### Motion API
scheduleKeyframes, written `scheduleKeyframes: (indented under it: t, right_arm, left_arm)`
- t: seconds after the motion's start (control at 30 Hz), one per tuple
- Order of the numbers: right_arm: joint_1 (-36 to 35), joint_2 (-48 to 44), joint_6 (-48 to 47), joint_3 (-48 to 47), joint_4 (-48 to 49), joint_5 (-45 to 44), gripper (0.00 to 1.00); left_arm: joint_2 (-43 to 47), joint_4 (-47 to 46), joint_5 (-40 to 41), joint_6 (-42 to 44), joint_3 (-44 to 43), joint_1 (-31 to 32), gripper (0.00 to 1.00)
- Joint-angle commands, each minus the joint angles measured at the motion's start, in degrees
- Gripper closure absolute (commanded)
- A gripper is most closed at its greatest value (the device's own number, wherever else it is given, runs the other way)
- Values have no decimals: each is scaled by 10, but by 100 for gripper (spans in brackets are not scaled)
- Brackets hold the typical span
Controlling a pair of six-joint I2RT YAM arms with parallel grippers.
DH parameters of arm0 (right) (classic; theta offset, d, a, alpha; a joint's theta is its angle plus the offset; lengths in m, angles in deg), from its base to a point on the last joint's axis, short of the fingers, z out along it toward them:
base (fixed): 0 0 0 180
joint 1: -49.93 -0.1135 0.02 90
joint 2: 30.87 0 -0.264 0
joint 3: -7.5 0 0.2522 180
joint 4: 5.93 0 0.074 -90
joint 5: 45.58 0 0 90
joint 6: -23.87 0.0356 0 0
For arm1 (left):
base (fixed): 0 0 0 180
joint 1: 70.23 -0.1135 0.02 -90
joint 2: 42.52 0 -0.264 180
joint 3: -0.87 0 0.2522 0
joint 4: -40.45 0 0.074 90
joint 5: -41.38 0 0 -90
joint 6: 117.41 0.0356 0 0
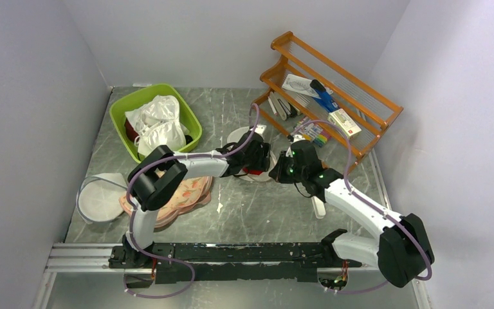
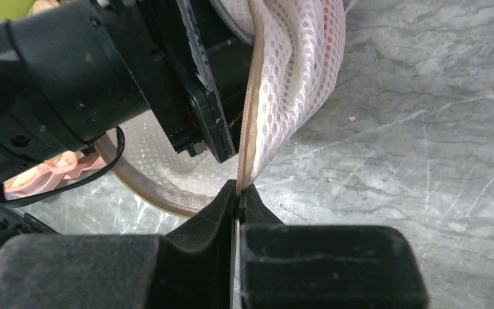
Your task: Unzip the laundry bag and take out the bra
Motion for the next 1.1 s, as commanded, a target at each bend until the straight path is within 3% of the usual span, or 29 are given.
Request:
scheduleKeyframes:
  t: [0.0,0.33,0.73,1.07]
  right_arm:
    - [3,-17,-7,5,-4,-11,100]
    - [2,0,-10,17,7,-13,100]
    - [3,8,-18,13,11,-20,100]
    - [3,2,-18,8,15,-23,100]
  left_arm:
    - [-3,-27,-14,11,34,1,36]
    - [37,3,-20,44,22,1,92]
    - [180,0,-74,58,82,2,93]
    - [220,56,-142,105,65,1,93]
